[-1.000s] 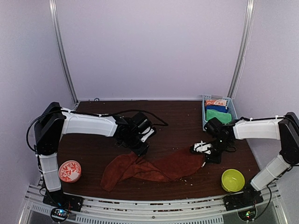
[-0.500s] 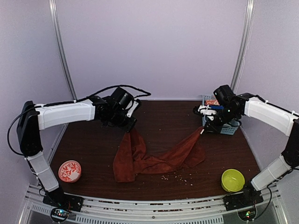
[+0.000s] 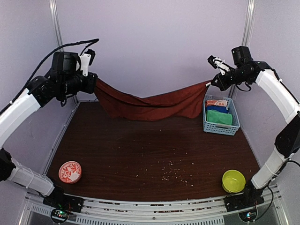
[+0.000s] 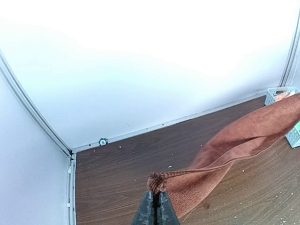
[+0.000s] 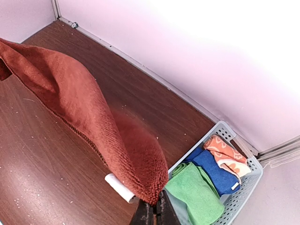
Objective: Roll the towels
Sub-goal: Adjust the towel at the center of the board, then pick up the towel from the center of the board.
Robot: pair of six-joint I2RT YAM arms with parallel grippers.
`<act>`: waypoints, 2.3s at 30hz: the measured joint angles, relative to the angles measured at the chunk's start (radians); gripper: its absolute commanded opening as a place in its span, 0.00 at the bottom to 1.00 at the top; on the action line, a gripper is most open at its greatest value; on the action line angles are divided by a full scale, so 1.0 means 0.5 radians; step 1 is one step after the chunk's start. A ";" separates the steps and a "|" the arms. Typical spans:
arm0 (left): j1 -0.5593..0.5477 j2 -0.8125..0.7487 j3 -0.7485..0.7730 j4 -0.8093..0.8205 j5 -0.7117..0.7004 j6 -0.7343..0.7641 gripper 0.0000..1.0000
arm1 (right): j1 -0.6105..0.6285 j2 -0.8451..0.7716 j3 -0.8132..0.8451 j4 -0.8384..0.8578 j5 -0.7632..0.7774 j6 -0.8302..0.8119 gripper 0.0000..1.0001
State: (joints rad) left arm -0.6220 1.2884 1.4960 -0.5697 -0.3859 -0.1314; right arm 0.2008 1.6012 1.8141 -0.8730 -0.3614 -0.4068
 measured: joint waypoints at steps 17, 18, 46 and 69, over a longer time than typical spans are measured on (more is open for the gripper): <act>-0.002 -0.777 -0.774 -0.209 0.820 -0.119 0.29 | -0.009 -0.993 -1.229 -0.527 -0.378 -0.587 0.37; -0.002 -0.798 -0.774 -0.221 0.847 -0.117 0.38 | -0.009 -0.994 -1.260 -0.610 -0.374 -0.652 0.39; 0.031 0.407 -0.917 -0.333 0.815 -0.567 0.36 | 0.205 0.091 -1.421 0.044 0.023 -0.268 0.38; -0.224 0.408 -1.374 -0.363 1.312 -0.638 0.50 | 0.068 -0.227 -1.535 -0.175 0.346 -0.392 0.33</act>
State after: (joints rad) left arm -0.7338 1.4925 0.8089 -0.7513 0.2699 -0.4503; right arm 0.2348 1.4879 1.0466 -0.9607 -0.1883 -0.6029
